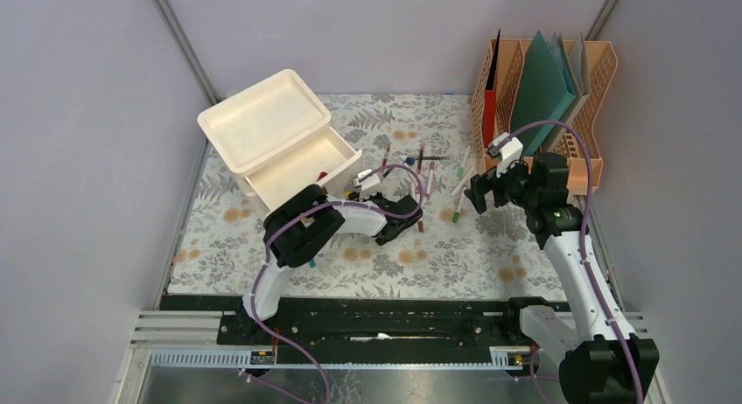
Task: Organize the desk
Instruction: Pick up the pen cap from the center of the board, then place the pen cap in the drawer, then pick up the pen cap from the center of the board.
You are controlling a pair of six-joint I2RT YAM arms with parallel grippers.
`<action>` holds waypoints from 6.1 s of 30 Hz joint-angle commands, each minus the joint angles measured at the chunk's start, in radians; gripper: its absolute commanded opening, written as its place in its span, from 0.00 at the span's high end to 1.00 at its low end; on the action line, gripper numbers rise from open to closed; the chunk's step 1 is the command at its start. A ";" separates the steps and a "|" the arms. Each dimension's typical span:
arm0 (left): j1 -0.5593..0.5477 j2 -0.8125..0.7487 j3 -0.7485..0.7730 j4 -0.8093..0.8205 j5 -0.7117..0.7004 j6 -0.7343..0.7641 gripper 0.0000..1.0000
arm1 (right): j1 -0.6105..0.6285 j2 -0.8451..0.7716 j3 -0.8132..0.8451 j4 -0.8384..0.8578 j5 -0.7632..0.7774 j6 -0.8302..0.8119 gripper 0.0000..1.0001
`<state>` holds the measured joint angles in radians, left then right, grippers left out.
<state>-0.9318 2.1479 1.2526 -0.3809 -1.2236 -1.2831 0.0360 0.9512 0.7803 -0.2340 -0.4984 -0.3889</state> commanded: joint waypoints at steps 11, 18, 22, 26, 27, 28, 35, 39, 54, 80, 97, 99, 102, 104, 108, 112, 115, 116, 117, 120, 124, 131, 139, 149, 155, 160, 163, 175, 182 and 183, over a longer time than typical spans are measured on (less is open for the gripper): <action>-0.067 0.011 -0.055 -0.036 0.055 -0.005 0.75 | -0.008 0.008 -0.003 0.033 -0.015 -0.008 0.00; -0.146 0.006 -0.051 -0.035 0.049 -0.002 0.83 | -0.008 0.009 -0.004 0.033 -0.017 -0.010 0.00; -0.199 -0.004 -0.043 -0.036 0.050 0.003 0.84 | -0.008 0.006 -0.004 0.033 -0.017 -0.010 0.00; -0.256 -0.024 -0.046 -0.035 0.053 0.012 0.85 | -0.008 0.000 -0.004 0.033 -0.016 -0.010 0.00; -0.264 -0.034 -0.049 -0.034 0.056 0.017 0.86 | -0.009 -0.001 -0.004 0.033 -0.016 -0.010 0.00; -0.271 -0.047 -0.054 -0.033 0.059 0.024 0.87 | -0.010 -0.002 -0.003 0.033 -0.016 -0.010 0.00; -0.293 -0.195 -0.131 0.097 0.131 0.211 1.00 | -0.010 -0.010 -0.004 0.033 -0.014 -0.011 0.00; -0.294 -0.306 -0.199 0.212 0.229 0.352 1.00 | -0.011 -0.012 -0.004 0.033 -0.016 -0.010 0.00; -0.267 -0.658 -0.199 0.134 0.634 0.606 1.00 | -0.016 -0.015 -0.003 0.033 -0.025 -0.010 0.00; 0.012 -1.114 -0.031 -0.163 0.732 0.824 1.00 | -0.016 -0.011 -0.001 0.026 -0.043 -0.011 0.00; 0.164 -1.017 -0.068 -0.146 0.483 0.889 0.67 | -0.016 -0.015 -0.002 0.026 -0.047 -0.011 0.00; 0.166 -1.014 -0.061 -0.146 0.486 0.891 0.53 | -0.016 -0.014 -0.003 0.027 -0.047 -0.011 0.00; 0.164 -1.023 -0.050 -0.148 0.509 0.899 0.42 | -0.016 -0.013 -0.002 0.025 -0.046 -0.013 0.00; 0.165 -1.038 -0.047 -0.147 0.532 0.900 0.35 | -0.016 -0.013 -0.002 0.025 -0.046 -0.013 0.00; 0.165 -1.092 -0.064 -0.119 0.660 0.903 0.22 | -0.016 -0.011 -0.004 0.025 -0.045 -0.013 0.00; 0.165 -1.184 -0.162 0.006 0.936 0.926 0.06 | -0.016 -0.009 -0.005 0.025 -0.054 -0.018 0.00; 0.166 -1.236 -0.243 0.094 1.081 0.893 0.01 | -0.016 -0.010 -0.007 0.020 -0.075 -0.026 0.00; 0.165 -1.247 -0.262 0.113 1.117 0.880 0.01 | -0.017 -0.010 -0.008 0.020 -0.081 -0.028 0.00; 0.164 -1.255 -0.280 0.129 1.162 0.868 0.01 | -0.016 -0.011 -0.008 0.019 -0.089 -0.031 0.00; 0.164 -1.288 -0.360 0.214 1.292 0.825 0.01 | -0.016 -0.013 -0.013 0.019 -0.103 -0.038 0.00; 0.164 -1.326 -0.486 0.430 1.488 0.737 0.01 | -0.016 -0.026 -0.024 0.029 -0.120 -0.043 0.00; 0.164 -1.323 -0.596 0.604 1.620 0.655 0.01 | -0.016 -0.040 -0.042 0.042 -0.161 -0.058 0.00; 0.142 -1.289 -0.636 0.631 1.645 0.654 0.01 | -0.016 -0.039 -0.048 0.044 -0.176 -0.070 0.00; 0.004 -1.227 -0.584 0.510 1.472 0.760 0.01 | -0.016 -0.037 -0.054 0.047 -0.186 -0.077 0.00; -0.030 -1.194 -0.525 0.405 1.350 0.857 0.01 | -0.016 0.038 0.038 -0.048 -0.310 -0.060 0.00; -0.028 -1.205 -0.489 0.330 1.230 0.944 0.01 | 0.000 0.253 0.262 -0.252 -0.352 -0.073 0.00; -0.004 -1.200 -0.435 0.262 1.168 1.002 0.01 | 0.038 0.400 0.393 -0.304 -0.325 -0.080 0.00; 0.078 -1.203 -0.320 0.122 1.117 1.128 0.01 | 0.297 1.073 1.054 -0.454 0.061 -0.041 0.06; 0.142 -1.204 -0.358 0.137 1.140 1.133 0.01 | 0.309 1.455 1.469 -0.572 0.170 0.064 0.38; 0.148 -1.209 -0.361 0.139 1.144 1.134 0.01 | 0.309 1.486 1.496 -0.574 0.173 0.073 0.38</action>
<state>-0.8108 0.9600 0.8986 -0.2588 -0.0872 -0.1749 0.3412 2.3211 2.1384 -0.7166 -0.4042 -0.3847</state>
